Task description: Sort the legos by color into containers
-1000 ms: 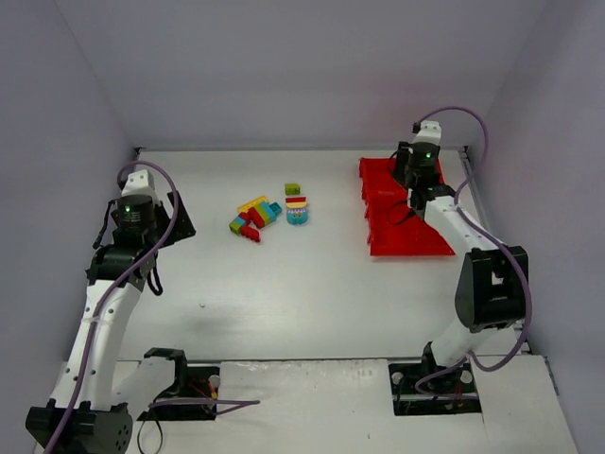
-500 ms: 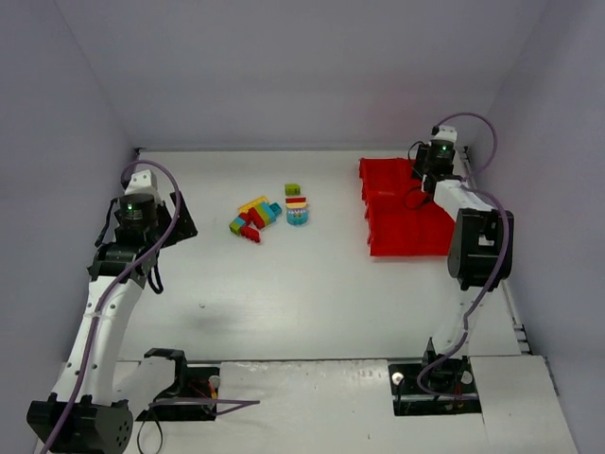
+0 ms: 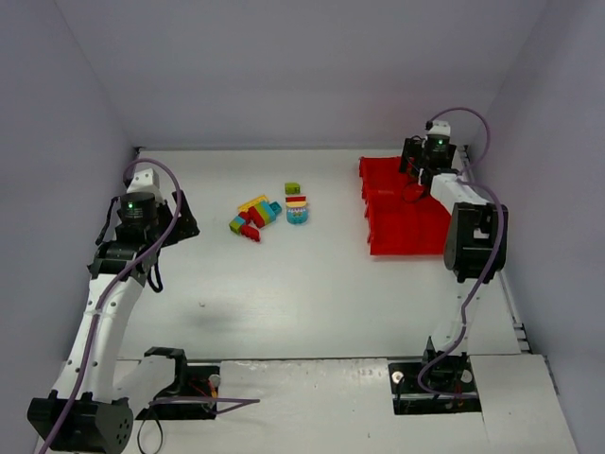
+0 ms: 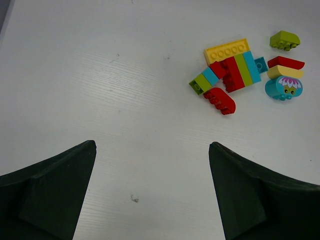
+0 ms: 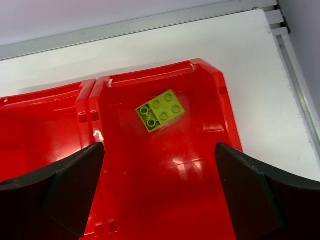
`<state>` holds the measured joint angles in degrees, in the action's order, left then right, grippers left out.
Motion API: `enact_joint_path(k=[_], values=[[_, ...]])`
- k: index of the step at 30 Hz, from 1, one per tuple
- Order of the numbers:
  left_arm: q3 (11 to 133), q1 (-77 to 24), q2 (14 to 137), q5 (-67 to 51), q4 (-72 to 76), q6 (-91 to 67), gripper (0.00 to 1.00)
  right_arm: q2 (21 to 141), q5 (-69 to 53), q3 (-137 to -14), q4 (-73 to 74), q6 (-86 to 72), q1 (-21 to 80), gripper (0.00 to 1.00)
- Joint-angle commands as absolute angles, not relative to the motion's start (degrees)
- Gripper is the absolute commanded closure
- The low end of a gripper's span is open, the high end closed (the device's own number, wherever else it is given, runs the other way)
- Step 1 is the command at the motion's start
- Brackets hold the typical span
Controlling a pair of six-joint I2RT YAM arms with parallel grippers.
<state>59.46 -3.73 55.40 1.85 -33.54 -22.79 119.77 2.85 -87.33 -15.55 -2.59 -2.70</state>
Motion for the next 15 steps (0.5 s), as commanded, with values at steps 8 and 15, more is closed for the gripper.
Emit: enact_joint_path(k=[8,15], values=[[60.6,-3.3,54.9,1.4,-30.3,-23.2,0.12,105.8,1.8,-84.3,-19.3,-6.2,11.6,0.10],[60.6,-3.3,54.9,1.6,-30.3,-23.2,0.12,112.0,0.5,-87.1,-21.1,-10.5,21.4,0.01]])
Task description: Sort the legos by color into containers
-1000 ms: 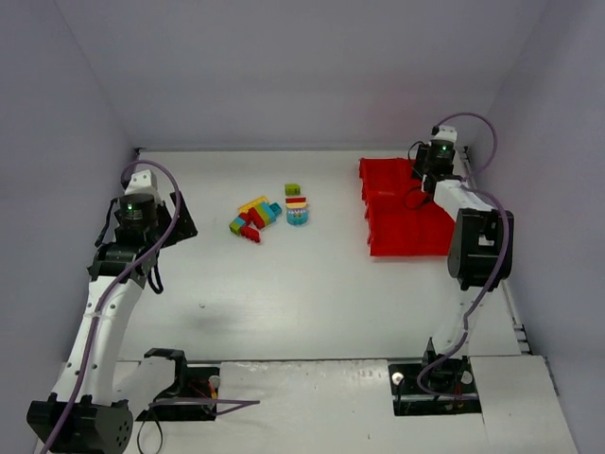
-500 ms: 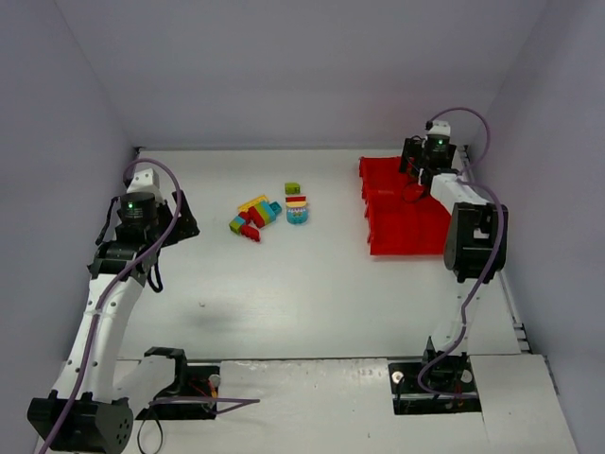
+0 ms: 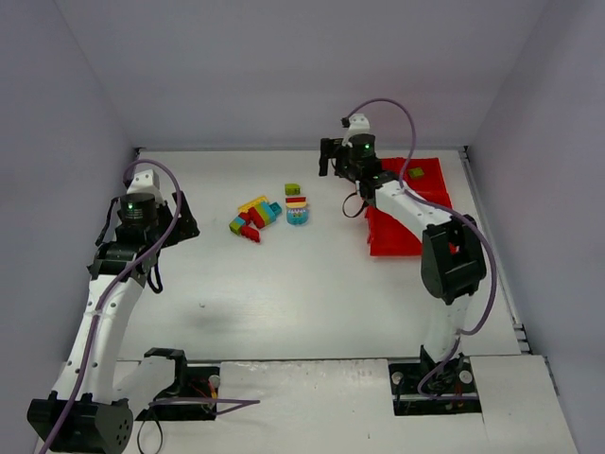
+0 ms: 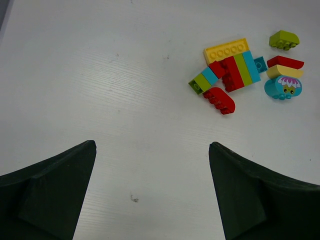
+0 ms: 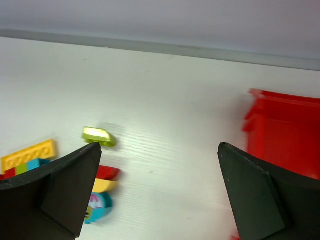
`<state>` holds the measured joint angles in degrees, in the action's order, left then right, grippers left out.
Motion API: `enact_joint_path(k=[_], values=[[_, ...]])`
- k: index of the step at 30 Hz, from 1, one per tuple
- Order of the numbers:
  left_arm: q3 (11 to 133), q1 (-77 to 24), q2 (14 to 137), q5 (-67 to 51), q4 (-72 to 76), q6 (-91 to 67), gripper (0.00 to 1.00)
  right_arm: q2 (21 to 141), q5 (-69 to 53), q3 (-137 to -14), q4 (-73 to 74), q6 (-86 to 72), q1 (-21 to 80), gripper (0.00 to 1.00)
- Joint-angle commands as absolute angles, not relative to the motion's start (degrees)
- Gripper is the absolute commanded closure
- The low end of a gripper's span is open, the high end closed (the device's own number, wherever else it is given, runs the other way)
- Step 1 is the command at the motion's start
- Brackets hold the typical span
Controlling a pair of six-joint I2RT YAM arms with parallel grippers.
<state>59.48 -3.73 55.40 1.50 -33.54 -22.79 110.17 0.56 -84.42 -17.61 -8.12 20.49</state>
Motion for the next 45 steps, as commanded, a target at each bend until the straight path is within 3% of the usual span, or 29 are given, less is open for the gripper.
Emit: enact_joint_path(k=[1,14,23,26,29,31,32,34,35,39,45], values=[[60.6,-3.3,55.0,1.7,-30.5,-23.2,0.12,113.2,0.5,-88.9,-21.4,-10.7,23.4,0.00],[60.4,-3.3,55.4,1.4,-30.6,-23.5,0.12,133.2,0.5,-106.1,-22.6,-10.7,30.8,0.00],[60.5,-3.3,55.5,0.9,-30.8,-23.6,0.12,137.5,0.9,-107.1,-23.2,-11.6,31.9,0.06],[60.4,-3.3,55.4,0.6,-30.8,-23.8,0.12,138.2,0.8,-107.1,-23.3,-11.3,31.9,0.14],[60.5,-3.3,55.3,0.7,-30.8,-23.8,0.12,138.1,0.7,-106.9,-23.5,-10.6,31.8,0.31],[60.4,-3.3,55.3,0.8,-30.8,-23.8,0.12,137.9,0.8,-106.5,-23.6,-10.0,31.8,0.48],[60.4,-3.3,55.3,0.7,-30.8,-23.9,0.12,137.4,0.8,-106.3,-24.1,-9.8,31.8,0.60],[60.4,-3.3,55.3,0.6,-30.8,-23.9,0.12,136.2,0.7,-105.5,-24.9,-8.9,31.8,0.72],[60.3,-3.3,55.4,0.6,-30.8,-23.9,0.12,135.5,0.7,-105.5,-25.0,-8.5,31.8,0.84],[60.4,-3.3,55.3,0.5,-30.8,-23.9,0.12,130.6,1.8,-103.6,-26.7,-6.1,31.4,0.97],[60.3,-3.3,55.2,0.4,-30.8,-23.9,0.12,119.4,3.5,-97.0,-28.3,-2.6,25.8,0.98]])
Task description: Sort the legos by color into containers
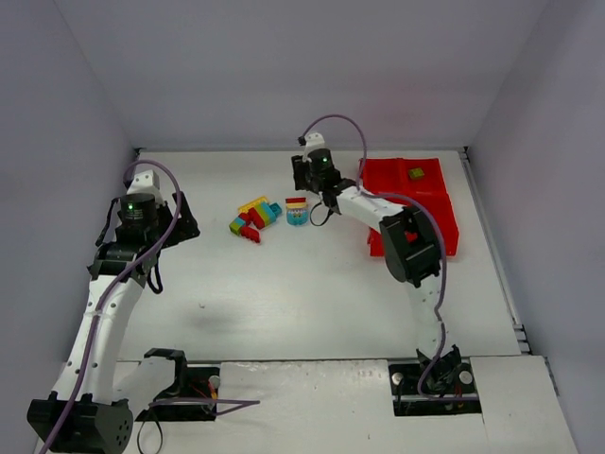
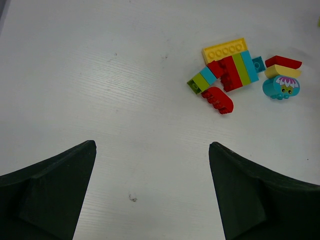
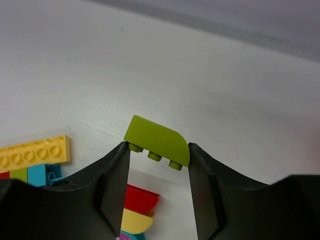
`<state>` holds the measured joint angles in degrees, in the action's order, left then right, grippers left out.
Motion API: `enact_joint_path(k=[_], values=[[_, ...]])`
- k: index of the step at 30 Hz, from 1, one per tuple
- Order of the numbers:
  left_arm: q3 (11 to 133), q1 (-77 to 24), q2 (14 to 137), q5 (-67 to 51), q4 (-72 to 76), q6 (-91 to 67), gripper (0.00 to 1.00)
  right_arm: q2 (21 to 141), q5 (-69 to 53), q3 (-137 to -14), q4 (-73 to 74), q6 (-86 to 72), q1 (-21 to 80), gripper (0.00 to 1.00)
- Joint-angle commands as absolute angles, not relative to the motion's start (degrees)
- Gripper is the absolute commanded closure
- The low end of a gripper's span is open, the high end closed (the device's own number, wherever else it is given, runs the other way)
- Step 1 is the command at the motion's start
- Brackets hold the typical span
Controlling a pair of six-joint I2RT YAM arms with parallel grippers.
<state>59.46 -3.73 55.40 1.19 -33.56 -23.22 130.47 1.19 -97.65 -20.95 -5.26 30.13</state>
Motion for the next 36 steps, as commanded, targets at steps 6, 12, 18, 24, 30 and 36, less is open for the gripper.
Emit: enact_joint_path(k=[6,12,18,24,30,36], values=[[60.4,-3.3,55.2,0.3,-30.9,-23.9,0.12,109.4,4.9,-87.6,-28.2,-1.6,14.9,0.97],[60.5,-3.3,55.3,0.4,-30.9,-23.9,0.12,107.6,4.6,-81.2,-28.8,-1.9,3.1,0.96],[60.4,-3.3,55.6,0.4,-30.9,-23.9,0.12,113.5,4.3,-82.8,-27.3,-2.3,-2.5,0.87],[60.5,-3.3,55.9,0.3,-30.9,-23.9,0.12,115.8,3.3,-83.8,-25.8,-3.3,-3.3,0.43],[60.5,-3.3,55.6,0.1,-31.0,-24.0,0.12,114.4,2.3,-82.6,-25.1,-3.8,-3.3,0.24],[60.6,-3.3,55.5,0.0,-30.9,-24.0,0.12,105.7,-1.9,-77.5,-25.2,-4.0,0.0,0.24]])
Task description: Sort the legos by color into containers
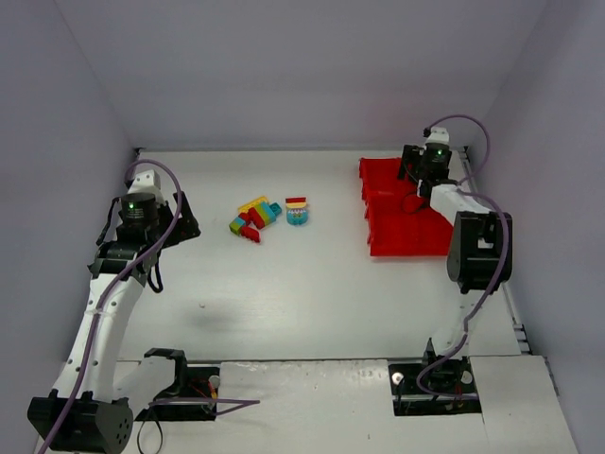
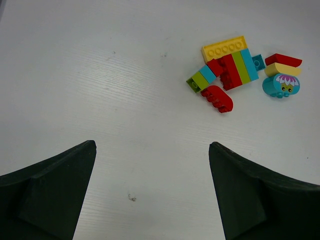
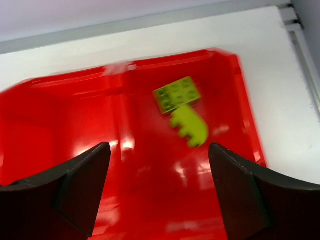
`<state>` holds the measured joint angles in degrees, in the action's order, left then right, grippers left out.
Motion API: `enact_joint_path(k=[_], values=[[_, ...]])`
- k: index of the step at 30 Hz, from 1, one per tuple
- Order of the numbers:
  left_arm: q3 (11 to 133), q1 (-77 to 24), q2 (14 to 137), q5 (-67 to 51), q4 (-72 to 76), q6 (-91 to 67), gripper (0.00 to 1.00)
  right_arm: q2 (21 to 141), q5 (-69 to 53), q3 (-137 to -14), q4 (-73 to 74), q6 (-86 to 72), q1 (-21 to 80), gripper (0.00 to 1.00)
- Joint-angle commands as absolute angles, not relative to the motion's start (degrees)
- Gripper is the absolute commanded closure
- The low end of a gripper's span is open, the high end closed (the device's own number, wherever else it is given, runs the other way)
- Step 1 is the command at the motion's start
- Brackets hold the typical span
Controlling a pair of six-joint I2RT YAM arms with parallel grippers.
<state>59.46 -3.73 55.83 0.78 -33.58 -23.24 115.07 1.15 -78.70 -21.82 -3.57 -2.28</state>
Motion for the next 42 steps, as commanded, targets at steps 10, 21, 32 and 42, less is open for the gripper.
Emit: enact_joint_path(k=[10,21,32,42], values=[[60.6,-3.3,55.0,0.3,-31.1,-23.9,0.12,92.9,-12.4,-67.8,-26.2,-3.8,21.0,0.32],[60.5,-3.3,54.9,0.8,-31.1,-23.8,0.12,107.4,-18.7,-76.7,-23.8,2.5,40.9,0.32],[60.4,-3.3,54.8,0.9,-31.1,-23.8,0.12,124.5,-18.9,-89.9,-19.6,5.0,46.0,0.33],[60.4,-3.3,54.8,0.4,-31.0,-23.8,0.12,131.0,-13.7,-95.3,-19.1,6.9,47.5,0.42]])
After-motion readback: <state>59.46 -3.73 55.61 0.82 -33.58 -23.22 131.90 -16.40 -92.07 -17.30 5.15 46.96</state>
